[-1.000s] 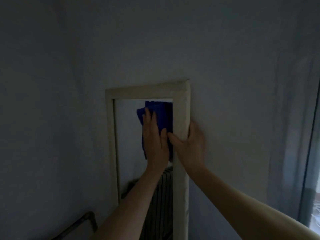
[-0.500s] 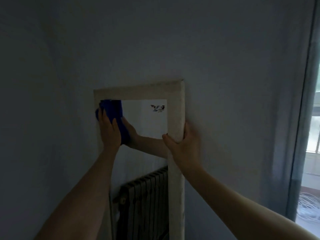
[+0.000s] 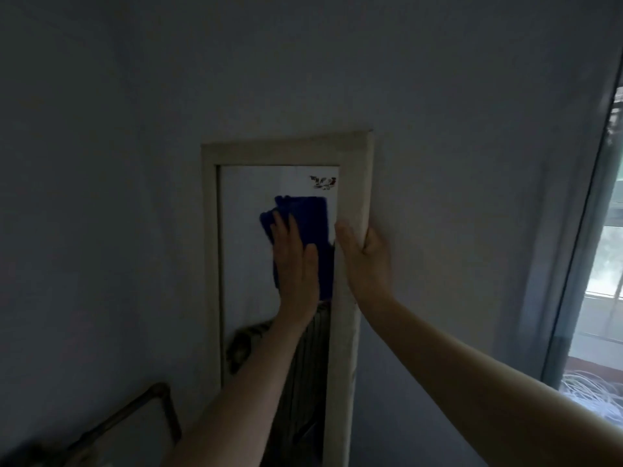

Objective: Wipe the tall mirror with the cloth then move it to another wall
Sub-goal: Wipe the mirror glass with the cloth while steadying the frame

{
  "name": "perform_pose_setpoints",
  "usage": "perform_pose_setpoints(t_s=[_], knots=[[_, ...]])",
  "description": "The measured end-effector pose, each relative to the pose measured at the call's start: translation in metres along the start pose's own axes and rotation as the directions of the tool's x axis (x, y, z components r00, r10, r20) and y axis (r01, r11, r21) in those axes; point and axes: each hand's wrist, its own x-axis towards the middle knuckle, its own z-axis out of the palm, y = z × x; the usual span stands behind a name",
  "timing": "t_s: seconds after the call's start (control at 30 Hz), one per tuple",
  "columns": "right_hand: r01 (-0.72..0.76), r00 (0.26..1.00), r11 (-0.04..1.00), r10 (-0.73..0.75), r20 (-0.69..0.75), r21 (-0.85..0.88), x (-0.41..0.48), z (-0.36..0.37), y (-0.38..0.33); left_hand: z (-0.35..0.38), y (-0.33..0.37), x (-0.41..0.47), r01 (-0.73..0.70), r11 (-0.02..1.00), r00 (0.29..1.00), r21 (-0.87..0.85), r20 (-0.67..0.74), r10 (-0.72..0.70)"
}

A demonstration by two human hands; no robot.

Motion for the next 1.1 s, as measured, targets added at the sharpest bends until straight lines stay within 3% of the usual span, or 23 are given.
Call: perform_pose_setpoints(t_s=[0.1,0.27,0.43,0.53,0.6,0.73,0.87,0.97,1.1], knots=[[0.023,1.0,1.0,-0.023,-0.017,0.003,-0.001,-0.003,-0.003,0.02,0.018,-0.018,-0.141,0.99,0.99,0.01,0.018,0.141],[0.017,1.0,1.0,-0.017,-0.027,0.0,-0.001,-0.005,-0.004,0.013,-0.005,0.0,-0.172,0.972,0.984,0.162,-0.018,0.177],[0.015,1.0,0.997,-0.016,-0.018,-0.074,-0.001,-0.004,-0.002,-0.025,-0.05,0.032,0.162,0.982,0.97,0.099,-0.198,-0.141],[-0.042,0.999,0.998,0.042,-0.012,-0.043,-0.004,-0.004,0.0,-0.022,-0.044,0.029,0.256,0.96,0.948,0.112,-0.222,-0.227],[-0.101,0.995,0.994,0.101,0.0,-0.028,-0.009,-0.004,0.008,-0.006,-0.029,0.011,0.189,0.973,0.972,0.135,-0.167,-0.165],[-0.144,0.989,0.99,0.144,0.016,0.008,-0.017,-0.006,0.021,0.018,-0.009,-0.027,-0.107,0.989,0.993,0.099,-0.03,0.11],[-0.154,0.988,0.987,0.152,0.038,0.044,-0.015,-0.008,0.02,0.015,-0.018,-0.013,-0.137,0.975,0.987,0.176,-0.055,0.149],[-0.147,0.989,0.989,0.147,0.032,0.014,-0.015,-0.008,0.022,-0.007,-0.05,0.012,-0.029,0.98,0.987,0.198,-0.149,0.059],[-0.116,0.993,0.993,0.116,0.028,-0.001,-0.014,-0.008,0.022,-0.05,-0.095,0.041,0.25,0.957,0.945,0.148,-0.252,-0.208]])
